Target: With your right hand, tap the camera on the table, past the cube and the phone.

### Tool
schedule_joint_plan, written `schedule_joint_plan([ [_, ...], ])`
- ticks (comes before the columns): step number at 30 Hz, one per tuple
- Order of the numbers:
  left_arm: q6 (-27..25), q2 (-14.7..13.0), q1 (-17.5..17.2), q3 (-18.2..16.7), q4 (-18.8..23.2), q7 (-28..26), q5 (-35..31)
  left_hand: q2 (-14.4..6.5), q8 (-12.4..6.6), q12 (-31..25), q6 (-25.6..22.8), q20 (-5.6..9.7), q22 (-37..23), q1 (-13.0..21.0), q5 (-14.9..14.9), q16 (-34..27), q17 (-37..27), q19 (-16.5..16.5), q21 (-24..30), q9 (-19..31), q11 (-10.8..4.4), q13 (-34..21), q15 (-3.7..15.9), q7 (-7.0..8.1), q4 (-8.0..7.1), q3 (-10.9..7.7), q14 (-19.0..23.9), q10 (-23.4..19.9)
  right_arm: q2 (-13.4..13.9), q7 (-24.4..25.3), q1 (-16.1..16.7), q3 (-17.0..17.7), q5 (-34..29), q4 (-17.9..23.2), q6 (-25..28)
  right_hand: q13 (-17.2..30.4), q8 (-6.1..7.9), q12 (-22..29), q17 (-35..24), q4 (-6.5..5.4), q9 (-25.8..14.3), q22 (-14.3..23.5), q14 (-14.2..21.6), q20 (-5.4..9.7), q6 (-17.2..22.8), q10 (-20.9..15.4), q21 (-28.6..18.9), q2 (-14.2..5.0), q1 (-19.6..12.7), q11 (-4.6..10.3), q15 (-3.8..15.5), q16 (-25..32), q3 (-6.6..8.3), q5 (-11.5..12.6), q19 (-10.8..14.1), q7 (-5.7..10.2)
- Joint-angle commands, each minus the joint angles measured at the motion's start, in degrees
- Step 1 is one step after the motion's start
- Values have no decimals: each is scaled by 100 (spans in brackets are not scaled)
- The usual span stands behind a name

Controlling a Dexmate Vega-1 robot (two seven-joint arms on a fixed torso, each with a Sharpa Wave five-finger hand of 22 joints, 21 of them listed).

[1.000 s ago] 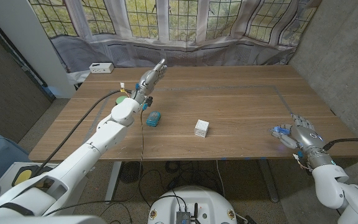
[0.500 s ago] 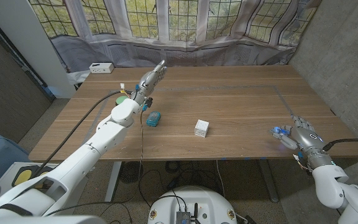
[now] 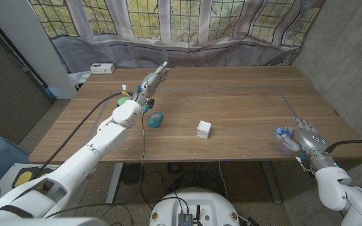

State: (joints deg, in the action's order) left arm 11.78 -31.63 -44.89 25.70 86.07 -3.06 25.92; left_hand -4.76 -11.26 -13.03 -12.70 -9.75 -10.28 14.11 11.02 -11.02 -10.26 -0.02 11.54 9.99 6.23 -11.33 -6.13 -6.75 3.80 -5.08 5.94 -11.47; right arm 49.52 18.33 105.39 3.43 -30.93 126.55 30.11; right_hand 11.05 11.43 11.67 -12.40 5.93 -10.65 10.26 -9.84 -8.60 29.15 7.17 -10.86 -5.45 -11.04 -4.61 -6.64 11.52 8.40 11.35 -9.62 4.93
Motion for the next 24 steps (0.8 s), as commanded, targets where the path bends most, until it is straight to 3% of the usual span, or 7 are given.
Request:
schedule_joint_plan([
  [1,44,41,47,19,-122,55,28,-34,12,6,-73,-66,-6,8,-2,-1,-17,0,-24,31,-23,-13,2,-1,23,-29,58,-40,136,-42,-12,-62,5,117,276,20,-18,33,-8,-5,-21,9,-541,-37,2,-7,-52,-46,-25,8,-31,39,59,-21,-33,34],
  [9,92,78,65,14,-200,63,51,-34,15,8,-76,-69,-6,6,-2,3,-17,-5,-24,32,-18,-13,0,5,24,-29,53,-42,253,-140,-102,-148,29,154,492,25,53,74,-15,-9,-33,7,-412,-151,195,-98,-79,-35,-9,-7,-30,86,63,-30,35,18],
  [24,172,112,77,-2,-316,94,94,-37,19,13,-83,-74,-7,3,-2,8,-18,-10,-25,32,-20,-15,-2,4,26,-30,45,-45,490,-229,-283,-381,93,246,963,26,134,117,-18,-7,-50,2,-263,-195,455,-219,-109,-11,8,4,2,130,63,-33,147,5],
])
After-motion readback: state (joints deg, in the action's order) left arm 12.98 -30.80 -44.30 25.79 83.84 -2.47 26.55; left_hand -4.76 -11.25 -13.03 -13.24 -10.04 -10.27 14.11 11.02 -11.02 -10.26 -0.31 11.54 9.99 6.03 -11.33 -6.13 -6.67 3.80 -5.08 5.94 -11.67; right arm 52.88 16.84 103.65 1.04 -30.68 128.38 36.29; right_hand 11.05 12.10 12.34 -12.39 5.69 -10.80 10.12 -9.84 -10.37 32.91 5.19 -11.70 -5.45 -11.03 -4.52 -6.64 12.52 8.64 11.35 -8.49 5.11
